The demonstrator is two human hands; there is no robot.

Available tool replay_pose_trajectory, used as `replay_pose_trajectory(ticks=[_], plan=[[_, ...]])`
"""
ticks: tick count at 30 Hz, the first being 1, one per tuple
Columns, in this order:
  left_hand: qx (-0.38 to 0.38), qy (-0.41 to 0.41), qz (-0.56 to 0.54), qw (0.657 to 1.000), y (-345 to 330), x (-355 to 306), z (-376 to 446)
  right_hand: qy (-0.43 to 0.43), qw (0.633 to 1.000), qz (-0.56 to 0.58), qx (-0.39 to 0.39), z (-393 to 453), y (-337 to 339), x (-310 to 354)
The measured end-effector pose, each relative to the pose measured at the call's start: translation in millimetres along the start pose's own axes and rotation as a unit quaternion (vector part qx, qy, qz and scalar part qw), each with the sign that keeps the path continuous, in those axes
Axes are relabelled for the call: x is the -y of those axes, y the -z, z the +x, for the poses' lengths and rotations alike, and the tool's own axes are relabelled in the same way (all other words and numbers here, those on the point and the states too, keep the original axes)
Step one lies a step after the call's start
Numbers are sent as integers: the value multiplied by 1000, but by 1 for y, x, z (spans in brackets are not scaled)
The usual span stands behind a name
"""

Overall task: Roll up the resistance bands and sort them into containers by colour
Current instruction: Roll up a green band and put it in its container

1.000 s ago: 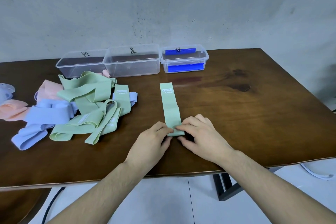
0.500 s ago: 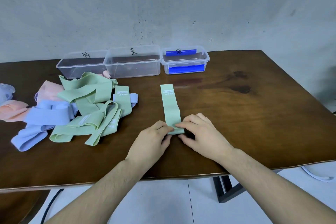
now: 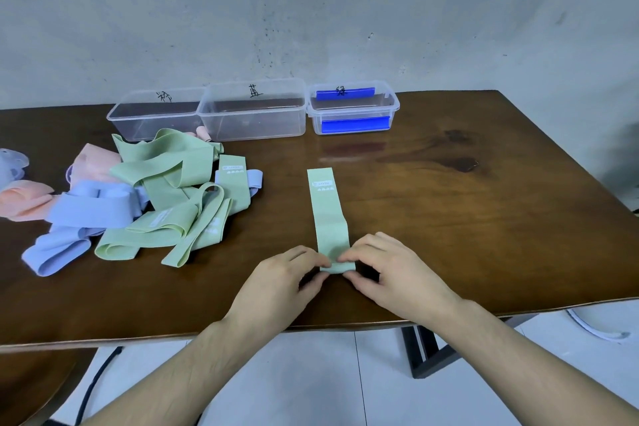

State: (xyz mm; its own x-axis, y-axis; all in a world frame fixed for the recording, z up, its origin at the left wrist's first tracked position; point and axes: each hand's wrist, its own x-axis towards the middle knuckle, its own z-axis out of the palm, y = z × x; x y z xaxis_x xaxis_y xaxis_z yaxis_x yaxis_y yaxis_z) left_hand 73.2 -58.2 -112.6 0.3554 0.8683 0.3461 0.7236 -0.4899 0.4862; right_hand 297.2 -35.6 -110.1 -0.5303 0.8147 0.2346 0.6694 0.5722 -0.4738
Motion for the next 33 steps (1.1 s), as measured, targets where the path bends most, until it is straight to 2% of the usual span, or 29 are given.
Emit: replay_pose_trajectory(ticks=[5,9,16,20,25,33], plan=[[-2,-17,8,1000,-2,1,-2,3,1000,4,-23,-4,-5,0],[-10,1,12,1000,-2,-1,-1,13,999,-28,-45,-3,-7,-1],[-6,31,-1,999,-2,1,4,6,999,-32,-41,-1,-9,0],[13,28,11,999,-2,1,4,1,999,-24,-45,2,-9,-3],[-6,24,9,1000,-6,4,8,-7,998,-37,-44,5,-8,-3],[11,33,16,999,-3,4,10,-5,998,-27,-49,8,-11,-4]])
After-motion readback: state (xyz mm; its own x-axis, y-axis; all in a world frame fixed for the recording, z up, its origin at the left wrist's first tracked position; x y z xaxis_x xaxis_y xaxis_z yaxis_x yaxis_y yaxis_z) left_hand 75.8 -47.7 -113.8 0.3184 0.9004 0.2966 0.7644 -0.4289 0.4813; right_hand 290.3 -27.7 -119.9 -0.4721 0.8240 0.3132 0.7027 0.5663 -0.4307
